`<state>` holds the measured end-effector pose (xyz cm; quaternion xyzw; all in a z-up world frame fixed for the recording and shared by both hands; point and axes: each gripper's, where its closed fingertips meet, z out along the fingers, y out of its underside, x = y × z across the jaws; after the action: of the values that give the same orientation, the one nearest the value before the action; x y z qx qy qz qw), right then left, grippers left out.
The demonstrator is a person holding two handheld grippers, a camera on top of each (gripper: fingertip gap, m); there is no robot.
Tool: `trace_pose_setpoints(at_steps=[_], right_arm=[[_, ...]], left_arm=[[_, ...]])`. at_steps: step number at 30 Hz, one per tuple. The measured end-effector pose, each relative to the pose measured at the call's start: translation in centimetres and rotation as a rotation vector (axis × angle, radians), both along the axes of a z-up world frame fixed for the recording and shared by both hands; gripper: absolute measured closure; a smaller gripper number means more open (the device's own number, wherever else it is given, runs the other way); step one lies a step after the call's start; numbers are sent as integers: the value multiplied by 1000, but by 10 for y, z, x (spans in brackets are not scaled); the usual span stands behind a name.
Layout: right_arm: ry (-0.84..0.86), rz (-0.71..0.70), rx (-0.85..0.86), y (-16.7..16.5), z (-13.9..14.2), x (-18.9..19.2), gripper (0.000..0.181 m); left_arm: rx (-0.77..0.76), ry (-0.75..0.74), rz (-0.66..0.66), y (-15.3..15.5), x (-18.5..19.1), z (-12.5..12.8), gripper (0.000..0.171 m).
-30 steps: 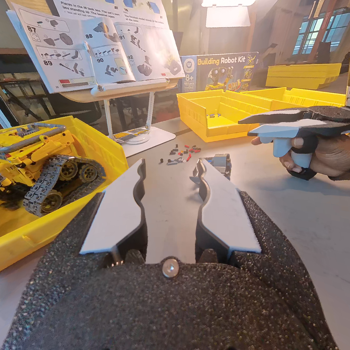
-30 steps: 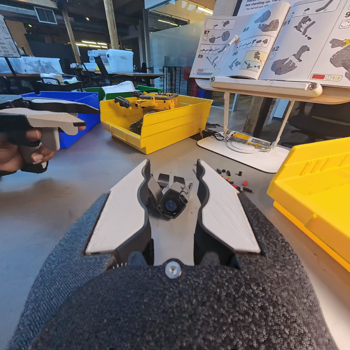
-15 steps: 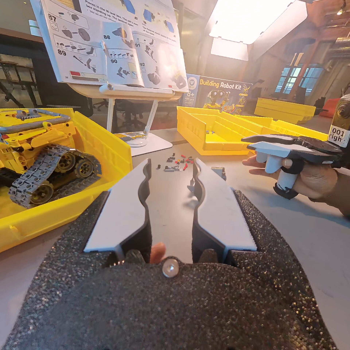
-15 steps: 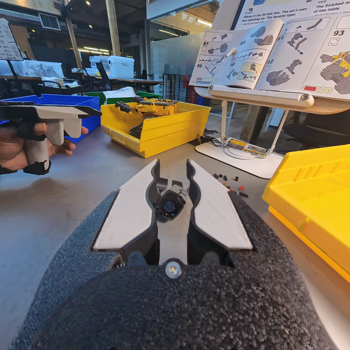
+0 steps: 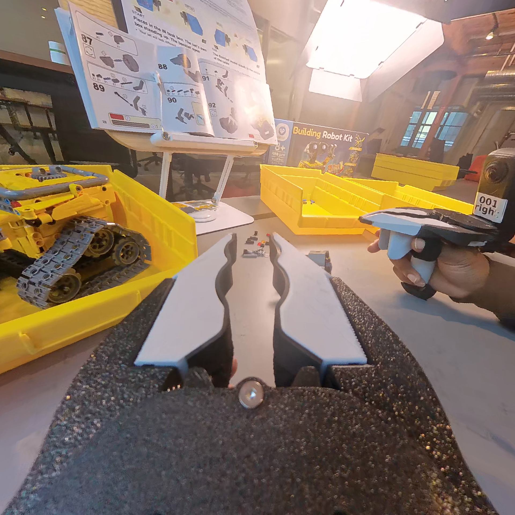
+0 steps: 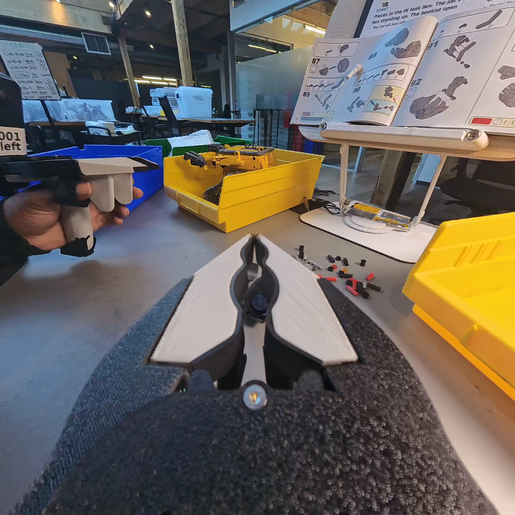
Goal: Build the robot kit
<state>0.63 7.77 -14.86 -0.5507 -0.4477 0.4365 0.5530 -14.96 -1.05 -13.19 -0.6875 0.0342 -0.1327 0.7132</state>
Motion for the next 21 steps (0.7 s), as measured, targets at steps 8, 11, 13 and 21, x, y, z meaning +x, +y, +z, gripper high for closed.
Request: trace_pose_setpoints(at_steps=[8, 11, 13, 21], right_arm=[[0, -4, -6, 2, 0, -1, 181], [7, -23, -16, 5, 0, 0, 178], [9, -34, -17, 6, 1, -1, 176], [21, -40, -11, 0, 5, -3, 168]], left_arm=[[-22, 43, 61, 0, -7, -3, 149], [-27, 56, 72, 0, -8, -3, 148], [-29, 85, 91, 3, -11, -1, 148], [48, 206, 205, 74, -37, 78, 158]])
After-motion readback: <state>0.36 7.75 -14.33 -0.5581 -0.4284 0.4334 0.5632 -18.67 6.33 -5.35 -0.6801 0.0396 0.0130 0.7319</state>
